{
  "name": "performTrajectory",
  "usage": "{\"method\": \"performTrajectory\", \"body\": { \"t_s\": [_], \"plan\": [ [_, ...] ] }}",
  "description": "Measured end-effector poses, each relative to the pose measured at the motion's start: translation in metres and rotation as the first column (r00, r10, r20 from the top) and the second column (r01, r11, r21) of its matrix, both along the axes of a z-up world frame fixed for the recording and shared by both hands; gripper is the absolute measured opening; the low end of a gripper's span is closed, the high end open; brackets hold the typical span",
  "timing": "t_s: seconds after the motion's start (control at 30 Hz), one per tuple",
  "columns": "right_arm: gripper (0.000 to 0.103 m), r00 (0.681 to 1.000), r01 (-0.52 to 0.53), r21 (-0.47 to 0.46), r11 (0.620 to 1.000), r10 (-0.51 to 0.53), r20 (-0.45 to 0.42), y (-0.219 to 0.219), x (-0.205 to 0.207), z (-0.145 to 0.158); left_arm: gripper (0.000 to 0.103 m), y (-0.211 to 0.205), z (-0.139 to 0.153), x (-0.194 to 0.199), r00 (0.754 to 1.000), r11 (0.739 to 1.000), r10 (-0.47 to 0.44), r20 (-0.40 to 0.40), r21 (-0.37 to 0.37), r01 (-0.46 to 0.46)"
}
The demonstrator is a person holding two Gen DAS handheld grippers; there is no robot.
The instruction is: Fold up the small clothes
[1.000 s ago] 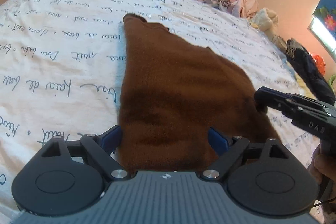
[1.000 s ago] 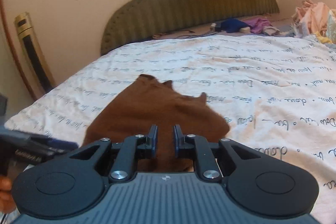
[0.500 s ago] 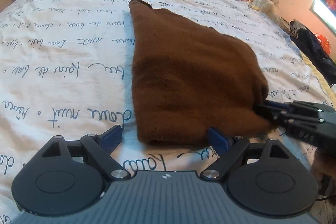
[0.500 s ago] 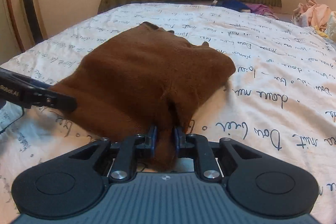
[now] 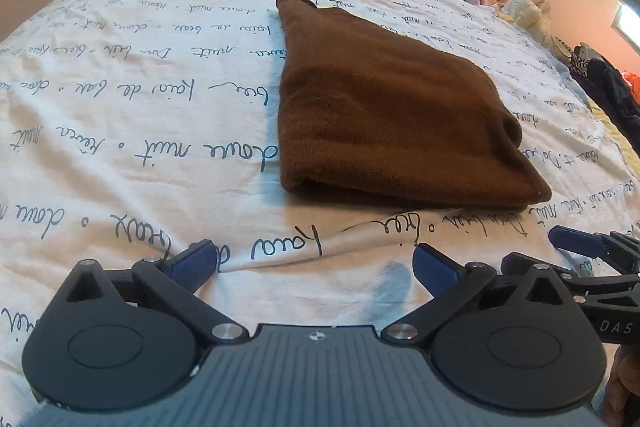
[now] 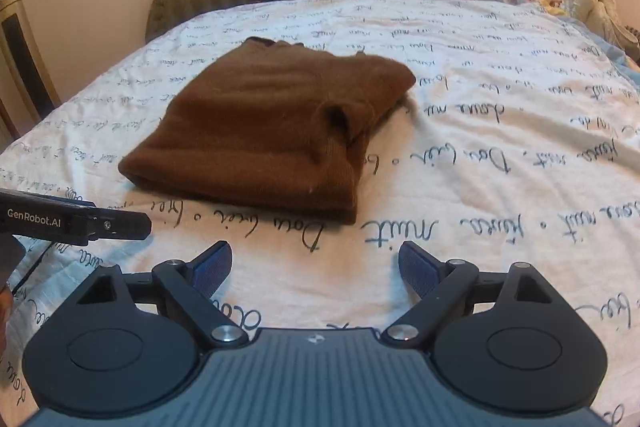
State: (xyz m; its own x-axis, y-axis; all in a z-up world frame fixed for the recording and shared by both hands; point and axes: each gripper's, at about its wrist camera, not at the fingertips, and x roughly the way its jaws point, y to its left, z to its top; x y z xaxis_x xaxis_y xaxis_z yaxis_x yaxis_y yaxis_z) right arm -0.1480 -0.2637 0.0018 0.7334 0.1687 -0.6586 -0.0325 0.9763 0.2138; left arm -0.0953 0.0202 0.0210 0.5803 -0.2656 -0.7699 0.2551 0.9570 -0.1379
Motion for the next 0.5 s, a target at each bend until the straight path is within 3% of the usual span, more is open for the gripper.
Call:
{"method": "performTrajectory", "body": {
  "t_s": [0.23,0.5],
  "plan": [
    [0.093,0.998,0.059,-0.037,0.998,-0.058,0.007,0.012,0.003,-0.007,0.103,-0.007,-0.001,-0.002,1.000,0.999,0.021,0.003,0.049,-0.022],
    [0.103,0.998,0.058,-0.078,0.995,-0.058,0.002,0.022,0.009,-0.012,0.103,-0.012,-0.005,-0.001,0.999,0.997,0.014,0.030,0.082,-0.016]
  ]
}}
